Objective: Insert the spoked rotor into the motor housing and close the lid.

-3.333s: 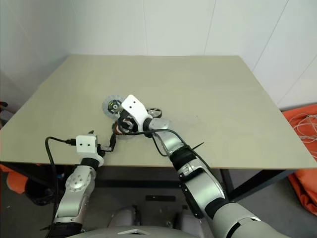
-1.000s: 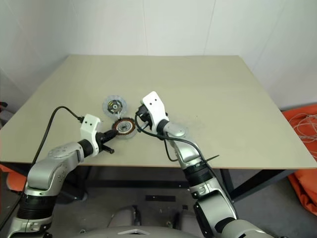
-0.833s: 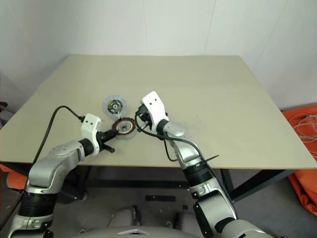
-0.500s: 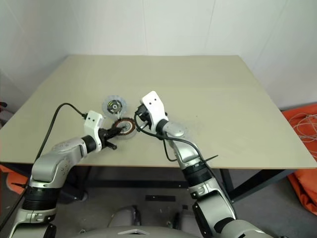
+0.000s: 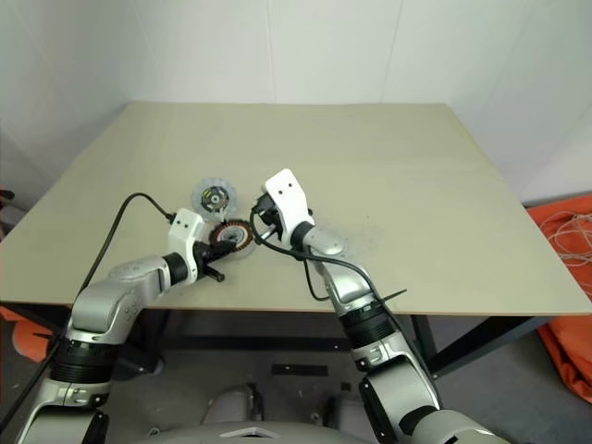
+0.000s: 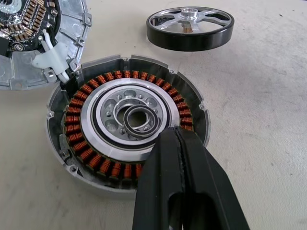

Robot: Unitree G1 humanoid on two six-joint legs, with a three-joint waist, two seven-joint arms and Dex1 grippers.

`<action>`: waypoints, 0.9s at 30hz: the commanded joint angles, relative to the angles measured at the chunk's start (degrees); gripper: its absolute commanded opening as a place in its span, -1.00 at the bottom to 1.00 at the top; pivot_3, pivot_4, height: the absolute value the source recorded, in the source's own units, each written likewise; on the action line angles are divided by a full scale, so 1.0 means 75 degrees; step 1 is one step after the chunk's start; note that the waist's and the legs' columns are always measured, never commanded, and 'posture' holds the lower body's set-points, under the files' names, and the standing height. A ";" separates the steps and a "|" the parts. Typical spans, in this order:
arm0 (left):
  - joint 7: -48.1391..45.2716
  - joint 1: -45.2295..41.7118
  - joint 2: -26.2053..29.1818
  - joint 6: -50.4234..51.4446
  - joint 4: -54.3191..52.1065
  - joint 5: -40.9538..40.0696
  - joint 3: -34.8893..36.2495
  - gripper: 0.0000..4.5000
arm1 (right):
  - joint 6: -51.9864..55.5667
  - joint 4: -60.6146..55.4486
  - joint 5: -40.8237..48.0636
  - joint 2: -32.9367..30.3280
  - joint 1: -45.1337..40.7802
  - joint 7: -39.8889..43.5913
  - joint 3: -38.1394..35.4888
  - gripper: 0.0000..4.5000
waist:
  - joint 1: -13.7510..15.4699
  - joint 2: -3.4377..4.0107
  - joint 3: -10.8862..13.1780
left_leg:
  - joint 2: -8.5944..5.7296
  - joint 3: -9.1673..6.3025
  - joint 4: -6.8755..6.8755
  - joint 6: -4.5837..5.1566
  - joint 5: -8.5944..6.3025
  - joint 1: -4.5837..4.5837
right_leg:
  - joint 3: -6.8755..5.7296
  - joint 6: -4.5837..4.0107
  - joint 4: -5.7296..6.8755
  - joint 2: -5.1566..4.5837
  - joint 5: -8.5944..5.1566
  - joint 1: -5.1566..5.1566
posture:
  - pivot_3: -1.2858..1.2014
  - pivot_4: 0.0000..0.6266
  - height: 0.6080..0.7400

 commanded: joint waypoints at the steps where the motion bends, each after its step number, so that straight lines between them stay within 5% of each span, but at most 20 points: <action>1: -0.0029 -0.0218 0.0082 -0.0250 0.0094 0.0111 0.0061 -0.99 | -0.0175 -0.0277 0.0102 0.0087 -0.0111 -0.0042 -0.0044 -1.00 | 0.0000 0.0000 0.0000 | 0.0000 0.0000 0.0000 0.0000 0.0000 0.0000 | 0.0000 0.0000 0.0000 0.0000 0.0000 -0.0001 | 0.03 -1.00 1.00; 27: 0.0239 -0.0345 -0.0474 -0.0848 -0.0351 -0.0254 0.0678 -0.99 | -0.0127 -0.0372 0.0124 0.0060 -0.0044 -0.0026 -0.0030 -1.00 | 0.0002 0.0000 0.0001 | 0.0000 0.0000 -0.0002 -0.0001 0.0000 -0.0003 | 0.0000 -0.0001 -0.0001 0.0000 0.0000 -0.0002 | 0.03 -1.00 1.00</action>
